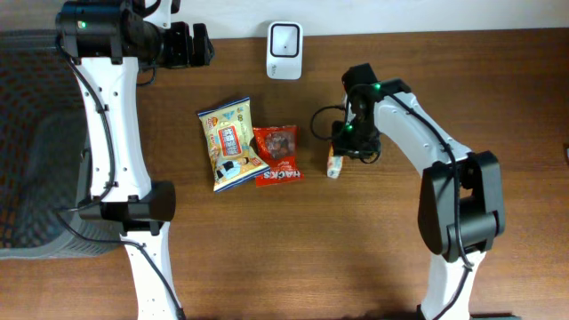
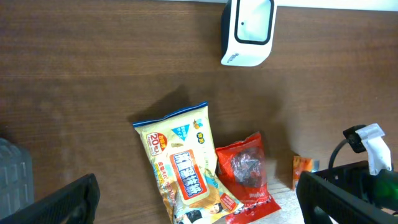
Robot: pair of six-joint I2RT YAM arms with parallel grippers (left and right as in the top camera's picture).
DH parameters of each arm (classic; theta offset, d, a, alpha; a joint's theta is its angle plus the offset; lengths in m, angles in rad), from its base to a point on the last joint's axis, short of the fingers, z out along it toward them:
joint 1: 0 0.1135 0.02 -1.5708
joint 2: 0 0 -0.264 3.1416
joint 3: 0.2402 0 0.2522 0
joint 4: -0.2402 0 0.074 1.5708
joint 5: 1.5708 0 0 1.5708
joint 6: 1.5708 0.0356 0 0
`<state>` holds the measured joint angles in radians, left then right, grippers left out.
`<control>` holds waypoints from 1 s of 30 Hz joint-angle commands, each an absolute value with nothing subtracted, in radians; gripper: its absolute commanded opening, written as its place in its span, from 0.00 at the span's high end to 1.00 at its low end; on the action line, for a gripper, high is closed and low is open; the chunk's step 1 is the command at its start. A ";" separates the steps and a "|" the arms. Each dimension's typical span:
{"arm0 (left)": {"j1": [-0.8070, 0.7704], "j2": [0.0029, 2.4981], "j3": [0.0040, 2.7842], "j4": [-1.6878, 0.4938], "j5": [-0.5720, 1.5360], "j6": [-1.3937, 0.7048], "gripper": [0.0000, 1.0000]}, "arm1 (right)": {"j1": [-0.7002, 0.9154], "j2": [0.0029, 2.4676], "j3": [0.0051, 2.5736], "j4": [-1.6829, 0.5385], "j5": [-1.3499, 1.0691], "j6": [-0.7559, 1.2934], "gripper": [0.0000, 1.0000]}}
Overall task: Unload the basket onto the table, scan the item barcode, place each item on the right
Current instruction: 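Grasp the orange tissue pack with the right gripper and lift it, then hold the orange pack up to the white scanner with the right gripper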
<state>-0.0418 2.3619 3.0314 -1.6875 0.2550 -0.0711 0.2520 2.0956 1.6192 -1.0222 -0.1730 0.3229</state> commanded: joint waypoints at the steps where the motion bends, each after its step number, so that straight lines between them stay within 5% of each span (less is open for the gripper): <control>1: -0.041 2.351 3.035 -1.688 0.263 -0.059 0.01 | 0.222 2.130 1.608 -1.078 -0.020 0.350 0.59; 6: -0.041 2.351 3.035 -1.688 0.263 -0.059 0.01 | 0.126 2.127 1.702 -1.242 -0.187 0.207 0.50; 10: -0.041 2.351 3.035 -1.688 0.263 -0.059 0.01 | 0.126 2.135 1.678 -1.147 -0.458 0.131 0.57; 17: -0.041 2.351 3.035 -1.688 0.263 -0.059 0.01 | 0.119 2.135 1.501 -0.973 -0.412 0.192 0.57; 20: -0.041 2.351 3.035 -1.688 0.263 -0.059 0.01 | 0.119 2.135 1.449 -0.898 -0.450 0.214 0.71; 22: -0.041 2.351 3.035 -1.688 0.263 -0.059 0.01 | 0.119 2.135 1.444 -0.870 -0.530 0.218 0.96; 24: -0.041 2.351 3.035 -1.688 0.263 -0.059 0.01 | 0.111 2.135 1.450 -0.855 -0.624 0.218 0.96; 28: -0.043 2.351 3.035 -1.688 0.263 -0.059 0.01 | 0.024 2.134 1.586 -0.856 -1.245 0.024 0.96; 30: -0.043 2.351 3.035 -1.688 0.263 -0.059 0.01 | 0.000 2.134 1.597 -0.871 -1.290 -0.080 0.96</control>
